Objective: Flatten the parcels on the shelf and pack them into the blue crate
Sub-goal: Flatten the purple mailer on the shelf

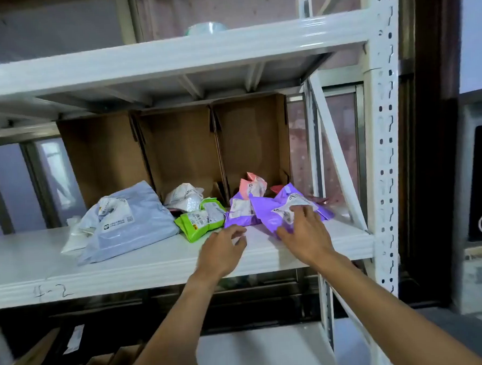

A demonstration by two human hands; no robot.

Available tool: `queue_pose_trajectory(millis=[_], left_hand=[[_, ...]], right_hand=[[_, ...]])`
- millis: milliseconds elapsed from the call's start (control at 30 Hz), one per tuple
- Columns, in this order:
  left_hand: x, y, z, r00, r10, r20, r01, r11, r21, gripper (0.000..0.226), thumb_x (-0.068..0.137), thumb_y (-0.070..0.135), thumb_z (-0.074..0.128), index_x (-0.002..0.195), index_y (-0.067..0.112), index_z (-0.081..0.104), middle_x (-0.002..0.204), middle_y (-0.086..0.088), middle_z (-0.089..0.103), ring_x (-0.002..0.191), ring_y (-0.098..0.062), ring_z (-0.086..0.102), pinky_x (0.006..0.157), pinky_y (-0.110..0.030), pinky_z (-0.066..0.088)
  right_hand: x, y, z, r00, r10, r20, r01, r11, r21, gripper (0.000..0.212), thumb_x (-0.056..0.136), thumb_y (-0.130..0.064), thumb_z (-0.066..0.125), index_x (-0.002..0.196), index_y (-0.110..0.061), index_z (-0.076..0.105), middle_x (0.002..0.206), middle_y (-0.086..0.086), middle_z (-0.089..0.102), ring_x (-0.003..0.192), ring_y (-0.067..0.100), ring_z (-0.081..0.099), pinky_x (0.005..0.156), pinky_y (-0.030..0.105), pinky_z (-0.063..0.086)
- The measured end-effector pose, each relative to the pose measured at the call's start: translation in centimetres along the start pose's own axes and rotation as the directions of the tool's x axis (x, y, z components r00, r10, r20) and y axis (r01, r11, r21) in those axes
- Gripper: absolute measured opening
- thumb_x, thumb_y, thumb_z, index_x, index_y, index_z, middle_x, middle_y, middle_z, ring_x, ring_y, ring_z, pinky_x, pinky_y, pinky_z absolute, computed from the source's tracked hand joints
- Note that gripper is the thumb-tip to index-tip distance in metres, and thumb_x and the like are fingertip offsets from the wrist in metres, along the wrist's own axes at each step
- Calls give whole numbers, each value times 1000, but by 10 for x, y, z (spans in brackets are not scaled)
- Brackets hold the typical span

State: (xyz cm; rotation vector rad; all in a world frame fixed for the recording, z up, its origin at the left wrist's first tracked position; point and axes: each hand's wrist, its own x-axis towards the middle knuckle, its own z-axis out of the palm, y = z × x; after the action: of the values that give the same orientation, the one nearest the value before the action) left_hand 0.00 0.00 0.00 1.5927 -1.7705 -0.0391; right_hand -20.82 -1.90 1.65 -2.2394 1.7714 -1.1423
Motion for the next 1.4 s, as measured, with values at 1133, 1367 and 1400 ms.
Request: queue_pose_trajectory(millis=[1133,1367,1400], left_hand=[[5,-3,-10,988,-144,50,151,866,-477,34,80,28,43,110,36,56,119,7,68,116,-21,62,103,-48,46],[-1,20,-55,950,-293,-107,102,616,-781,16,97,18,58,102,21,73,107,2,74,103,-11,69,90,-25,50],[-5,26,-63,964,-235,-123,69,668,-741,18,97,17,58,105,21,73,106,7,74,102,-5,68,87,-18,49]], right_hand=[[13,-13,-5,946,240,219,-279,945,169,49,81,-51,32,114,-23,56,120,8,62,107,25,58,98,46,44],[-5,-29,0,970,21,242,-29,999,29,45,105,-27,25,147,-24,40,153,6,39,136,24,37,106,41,36],[-8,-30,3,965,-17,260,21,1000,-14,45,105,-25,26,148,-20,39,156,4,35,137,25,35,105,40,36]])
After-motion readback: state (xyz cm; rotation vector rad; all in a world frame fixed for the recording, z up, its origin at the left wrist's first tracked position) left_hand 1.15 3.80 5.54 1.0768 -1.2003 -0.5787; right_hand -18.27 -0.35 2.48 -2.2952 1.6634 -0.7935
